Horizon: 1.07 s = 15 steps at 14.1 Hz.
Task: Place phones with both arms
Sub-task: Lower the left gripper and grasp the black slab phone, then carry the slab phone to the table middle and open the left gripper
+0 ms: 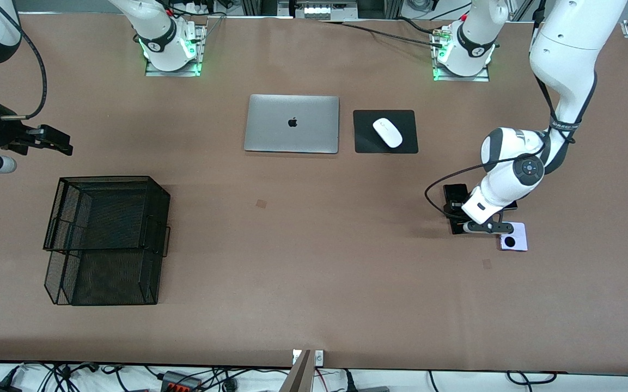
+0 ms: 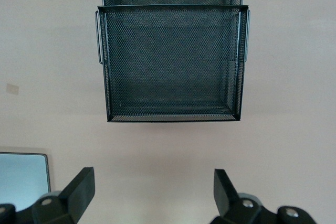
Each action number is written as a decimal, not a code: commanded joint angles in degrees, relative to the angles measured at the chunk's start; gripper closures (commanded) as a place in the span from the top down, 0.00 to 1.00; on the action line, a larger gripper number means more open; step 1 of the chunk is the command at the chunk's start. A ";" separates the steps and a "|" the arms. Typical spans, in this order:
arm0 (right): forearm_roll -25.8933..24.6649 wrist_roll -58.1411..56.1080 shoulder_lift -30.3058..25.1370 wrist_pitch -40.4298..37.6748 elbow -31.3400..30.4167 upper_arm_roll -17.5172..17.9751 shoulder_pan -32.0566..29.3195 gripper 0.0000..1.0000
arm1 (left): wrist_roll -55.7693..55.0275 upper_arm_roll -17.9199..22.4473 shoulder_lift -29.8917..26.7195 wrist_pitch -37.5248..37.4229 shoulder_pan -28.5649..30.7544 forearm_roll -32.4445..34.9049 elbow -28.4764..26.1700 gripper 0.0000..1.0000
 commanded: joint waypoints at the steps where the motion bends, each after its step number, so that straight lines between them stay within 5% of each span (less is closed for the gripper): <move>1: 0.11 0.71 0.37 -0.34 1.06 0.28 -0.13 1.00 | -3.03 -0.44 -0.09 -0.19 -0.37 1.17 0.05 0.39; 6: 0.10 -0.17 1.16 -0.51 1.06 0.46 -0.05 1.00 | -3.21 -5.08 -0.63 -22.83 -0.99 0.91 15.84 0.36; 15: 0.63 -0.35 5.72 -0.25 4.57 0.81 1.53 1.00 | -21.73 -7.03 17.72 -23.76 -22.76 0.82 41.15 0.37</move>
